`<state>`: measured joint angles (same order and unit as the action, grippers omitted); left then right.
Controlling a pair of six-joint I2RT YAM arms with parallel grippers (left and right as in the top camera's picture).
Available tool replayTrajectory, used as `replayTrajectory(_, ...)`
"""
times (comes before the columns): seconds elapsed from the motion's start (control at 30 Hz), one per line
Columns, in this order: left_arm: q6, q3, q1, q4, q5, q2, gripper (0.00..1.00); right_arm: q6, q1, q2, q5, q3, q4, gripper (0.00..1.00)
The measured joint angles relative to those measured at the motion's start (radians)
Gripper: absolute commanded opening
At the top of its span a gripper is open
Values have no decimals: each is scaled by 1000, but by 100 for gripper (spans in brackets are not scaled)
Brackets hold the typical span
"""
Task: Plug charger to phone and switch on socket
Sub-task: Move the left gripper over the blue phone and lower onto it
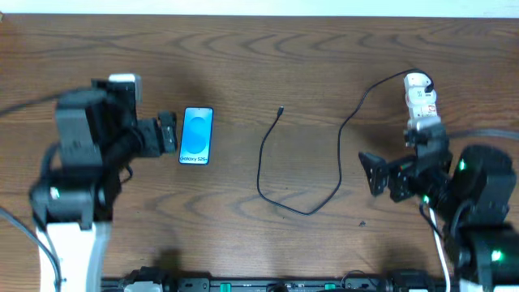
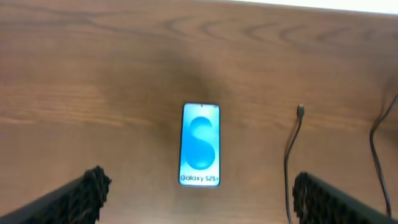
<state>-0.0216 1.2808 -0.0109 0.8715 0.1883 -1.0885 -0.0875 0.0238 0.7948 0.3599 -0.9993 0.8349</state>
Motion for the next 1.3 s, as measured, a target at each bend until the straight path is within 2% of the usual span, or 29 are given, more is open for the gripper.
replayTrajectory(0.17, -45, 269, 0, 231, 1, -223, 96, 1, 0, 185, 6, -186, 163, 99)
replayTrajectory(0.27, -59, 335, 0, 230, 1, -327, 96, 2, 0, 280, 8, -261, 206, 99)
replayTrajectory(0.5, -58, 338, 0, 246, 50, -474, 96, 2, 0, 401, 30, -280, 224, 99)
replayTrajectory(0.67, -56, 338, 9, 248, 67, -561, 96, 2, 0, 423, 60, -280, 245, 99)
replayTrajectory(1.03, 27, 338, 100, 214, -59, -834, 95, 0, 0, 423, 71, -280, 249, 99)
replayTrajectory(1.3, 63, 330, 114, 157, -87, -930, 95, 0, 0, 423, 64, -280, 254, 99)
